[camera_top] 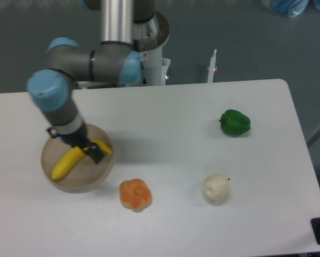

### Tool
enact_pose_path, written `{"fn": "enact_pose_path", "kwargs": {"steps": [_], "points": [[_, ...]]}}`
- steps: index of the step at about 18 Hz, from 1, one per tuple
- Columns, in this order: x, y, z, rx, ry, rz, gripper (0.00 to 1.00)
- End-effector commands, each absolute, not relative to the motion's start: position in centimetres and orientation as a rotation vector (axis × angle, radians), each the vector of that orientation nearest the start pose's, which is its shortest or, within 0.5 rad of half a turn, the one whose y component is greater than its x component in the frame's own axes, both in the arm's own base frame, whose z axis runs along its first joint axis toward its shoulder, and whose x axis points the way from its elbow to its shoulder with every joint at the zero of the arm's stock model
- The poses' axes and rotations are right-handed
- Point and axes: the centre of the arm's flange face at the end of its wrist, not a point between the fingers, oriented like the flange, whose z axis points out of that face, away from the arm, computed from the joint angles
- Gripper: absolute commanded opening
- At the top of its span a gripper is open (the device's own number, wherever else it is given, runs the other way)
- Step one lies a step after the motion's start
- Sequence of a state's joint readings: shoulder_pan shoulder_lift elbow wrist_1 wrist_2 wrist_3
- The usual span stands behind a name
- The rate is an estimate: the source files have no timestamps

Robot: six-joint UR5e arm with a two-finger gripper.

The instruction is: Place bananas on a plate

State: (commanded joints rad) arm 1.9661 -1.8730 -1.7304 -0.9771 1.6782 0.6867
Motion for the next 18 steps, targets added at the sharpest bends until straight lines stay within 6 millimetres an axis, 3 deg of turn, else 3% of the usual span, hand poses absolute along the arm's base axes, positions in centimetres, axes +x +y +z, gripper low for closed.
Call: {"fn": "enact_pose_path", "kwargs": {"steps": [4,5,8,10,11,12,13,18], "points": [[-22.9,57.0,32.9,-3.025,0.572,0.31,1.0],[-24.3,56.9,33.5,-3.015,0.607,0.324,1.0],[-31.1,54.6,33.6,-3.039,0.666,0.306,1.0],[-33.4,53.9,33.6,-3.048,0.728,0.285,1.0],[-35.0,53.4,33.2,-3.061,0.728,0.268,1.0],[-37.9,52.5,32.3,-3.07,0.704,0.227,1.0],[-39.4,52.3,31.8,-3.07,0.698,0.206,1.0],[-41.4,53.3,31.5,-3.042,0.781,0.148,1.0]]}}
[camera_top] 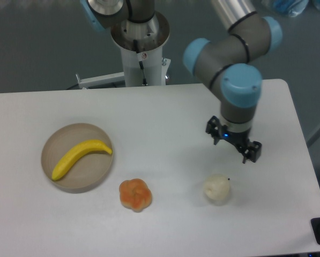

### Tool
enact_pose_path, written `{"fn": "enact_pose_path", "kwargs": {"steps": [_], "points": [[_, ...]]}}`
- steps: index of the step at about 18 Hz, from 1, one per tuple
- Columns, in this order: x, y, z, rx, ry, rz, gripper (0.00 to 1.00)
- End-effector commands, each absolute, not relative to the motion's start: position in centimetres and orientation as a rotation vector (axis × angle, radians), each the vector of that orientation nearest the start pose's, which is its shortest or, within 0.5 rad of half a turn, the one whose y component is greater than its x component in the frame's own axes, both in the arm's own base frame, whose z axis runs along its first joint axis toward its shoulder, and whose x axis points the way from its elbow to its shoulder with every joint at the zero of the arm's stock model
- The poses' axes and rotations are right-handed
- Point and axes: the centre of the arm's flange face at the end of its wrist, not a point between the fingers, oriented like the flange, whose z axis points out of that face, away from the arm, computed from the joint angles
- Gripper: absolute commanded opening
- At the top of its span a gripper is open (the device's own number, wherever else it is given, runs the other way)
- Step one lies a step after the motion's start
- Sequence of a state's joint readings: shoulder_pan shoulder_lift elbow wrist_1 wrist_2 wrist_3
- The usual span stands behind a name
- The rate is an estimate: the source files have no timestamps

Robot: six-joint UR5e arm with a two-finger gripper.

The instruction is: Place bananas on a plate

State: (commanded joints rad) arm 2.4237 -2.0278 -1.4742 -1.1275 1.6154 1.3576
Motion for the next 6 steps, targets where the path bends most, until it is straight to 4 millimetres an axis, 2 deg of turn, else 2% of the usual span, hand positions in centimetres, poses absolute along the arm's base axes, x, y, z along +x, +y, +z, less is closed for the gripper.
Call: {"fn": "enact_pose_path", "kwargs": {"steps": [6], "points": [[-41.64,53.91,31.31,-3.029,0.784,0.143,1.0]]}}
